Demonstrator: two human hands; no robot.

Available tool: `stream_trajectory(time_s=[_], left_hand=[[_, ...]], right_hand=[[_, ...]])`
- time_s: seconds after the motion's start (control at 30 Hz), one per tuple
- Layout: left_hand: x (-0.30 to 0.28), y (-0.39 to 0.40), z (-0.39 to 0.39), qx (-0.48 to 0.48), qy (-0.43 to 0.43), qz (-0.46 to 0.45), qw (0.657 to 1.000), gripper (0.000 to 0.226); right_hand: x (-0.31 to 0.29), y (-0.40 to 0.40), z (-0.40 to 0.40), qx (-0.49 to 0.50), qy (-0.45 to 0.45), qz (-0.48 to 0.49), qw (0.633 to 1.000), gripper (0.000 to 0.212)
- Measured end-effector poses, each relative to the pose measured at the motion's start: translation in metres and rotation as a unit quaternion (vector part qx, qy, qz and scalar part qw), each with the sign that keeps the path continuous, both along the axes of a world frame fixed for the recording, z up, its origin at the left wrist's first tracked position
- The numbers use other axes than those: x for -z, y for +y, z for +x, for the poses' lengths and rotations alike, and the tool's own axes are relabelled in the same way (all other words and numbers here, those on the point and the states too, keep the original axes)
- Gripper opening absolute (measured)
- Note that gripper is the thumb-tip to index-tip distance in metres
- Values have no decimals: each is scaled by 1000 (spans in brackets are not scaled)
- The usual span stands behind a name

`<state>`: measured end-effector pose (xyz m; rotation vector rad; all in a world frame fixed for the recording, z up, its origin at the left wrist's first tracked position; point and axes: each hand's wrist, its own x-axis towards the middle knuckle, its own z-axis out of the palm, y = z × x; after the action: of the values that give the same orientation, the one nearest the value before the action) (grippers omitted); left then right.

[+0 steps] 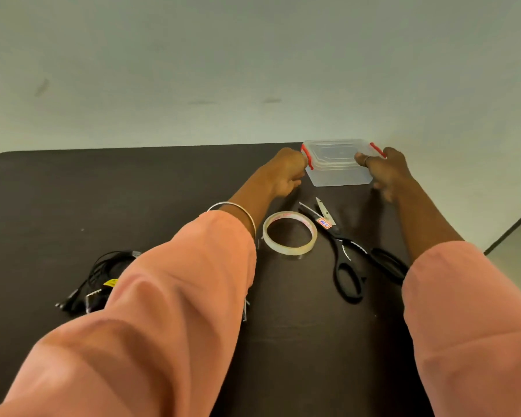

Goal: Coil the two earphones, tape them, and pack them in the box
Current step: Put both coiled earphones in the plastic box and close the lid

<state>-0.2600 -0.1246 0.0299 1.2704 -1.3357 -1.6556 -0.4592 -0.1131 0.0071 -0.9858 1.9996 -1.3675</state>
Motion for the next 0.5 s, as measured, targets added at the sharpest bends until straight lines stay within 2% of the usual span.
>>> stream_trajectory(time_s=[0.17,0.33,0.5], left_hand=[[-2,-2,4,-21,54,0,998,38],[-4,0,35,-75,54,-33,995,31],[-17,21,100,-166,47,-52,984,28]], right_hand=[[-5,-3,2,56,26,-20,998,40],[-18,13,32,38,-24,-62,997,30],[-37,38,96,11,-118,-143,983,17]])
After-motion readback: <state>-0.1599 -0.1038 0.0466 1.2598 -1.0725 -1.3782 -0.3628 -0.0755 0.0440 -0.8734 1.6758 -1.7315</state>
